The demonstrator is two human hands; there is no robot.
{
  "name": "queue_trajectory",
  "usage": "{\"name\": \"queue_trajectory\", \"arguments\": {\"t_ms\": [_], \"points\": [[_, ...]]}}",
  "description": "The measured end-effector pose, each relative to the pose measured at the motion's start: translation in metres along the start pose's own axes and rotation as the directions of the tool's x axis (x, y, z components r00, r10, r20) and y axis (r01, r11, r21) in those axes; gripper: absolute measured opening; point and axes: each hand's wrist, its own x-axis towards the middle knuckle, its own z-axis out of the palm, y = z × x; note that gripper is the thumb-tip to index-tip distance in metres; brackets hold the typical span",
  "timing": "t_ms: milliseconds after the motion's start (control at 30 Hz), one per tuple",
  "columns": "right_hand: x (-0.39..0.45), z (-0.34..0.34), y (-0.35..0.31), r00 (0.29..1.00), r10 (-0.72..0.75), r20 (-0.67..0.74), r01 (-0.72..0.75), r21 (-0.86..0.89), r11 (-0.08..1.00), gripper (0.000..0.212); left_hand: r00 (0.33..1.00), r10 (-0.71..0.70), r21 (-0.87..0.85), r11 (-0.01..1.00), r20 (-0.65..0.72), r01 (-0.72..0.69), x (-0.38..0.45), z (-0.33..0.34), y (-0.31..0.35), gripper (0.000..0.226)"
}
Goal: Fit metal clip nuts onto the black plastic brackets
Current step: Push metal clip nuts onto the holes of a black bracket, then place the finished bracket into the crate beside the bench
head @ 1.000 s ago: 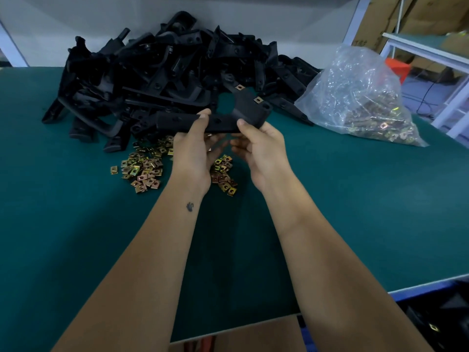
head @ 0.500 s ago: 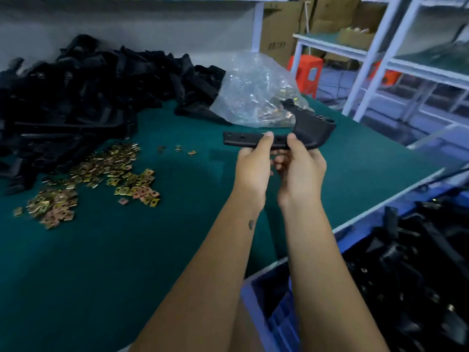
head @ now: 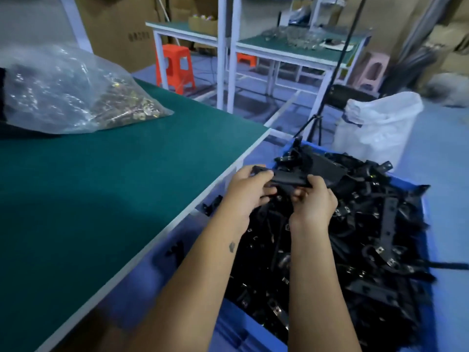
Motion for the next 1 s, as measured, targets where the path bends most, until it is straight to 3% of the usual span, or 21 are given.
{"name": "queue_trajectory", "arguments": {"t_ms": [167,300,367,433,633,733,833,1000], "points": [[0.045,-0.024,-0.024,0.999,0.014,-0.043,-0.019,-0.112,0.994,0.016,0.985,-0.112,0.165,0.982,0.134,0.09,0.005,-0.001,-0.017,0.015],[0.071,-0.021,-0.05,0.994,-0.058,-0.089,0.059,0.02,0.998,0.009,0.99,-0.103,0.149,0.985,0.096,0.088,0.007,-0.011,-0.018,0.013],[0.081,-0.02,-0.053,0.995,-0.032,-0.093,0.041,0.099,0.994,0.041,0.993,-0.093,0.155,0.985,0.075,0.08,0.007,-0.017,-0.017,0.015],[0.084,-0.019,-0.049,0.995,0.005,-0.097,0.003,0.076,0.997,0.053,0.993,-0.095,0.158,0.984,0.068,0.083,0.005,-0.022,-0.017,0.016],[0.073,-0.01,-0.021,0.992,0.084,-0.096,-0.086,-0.018,0.996,0.024,0.993,-0.109,0.135,0.986,0.053,0.101,0.001,-0.032,-0.018,0.016],[0.049,0.012,-0.009,0.999,0.036,-0.024,-0.038,-0.071,0.997,0.013,0.998,-0.047,0.078,0.996,0.053,0.043,-0.001,-0.034,-0.016,0.019],[0.011,0.047,0.002,0.992,-0.081,0.095,0.095,-0.148,0.984,0.019,0.992,0.124,-0.067,0.99,-0.01,-0.124,-0.004,-0.035,-0.006,0.026],[-0.062,0.113,0.015,0.908,-0.19,0.373,0.257,-0.137,0.957,0.027,0.932,0.332,-0.25,0.899,-0.148,-0.36,-0.015,-0.061,0.03,0.032]]}}
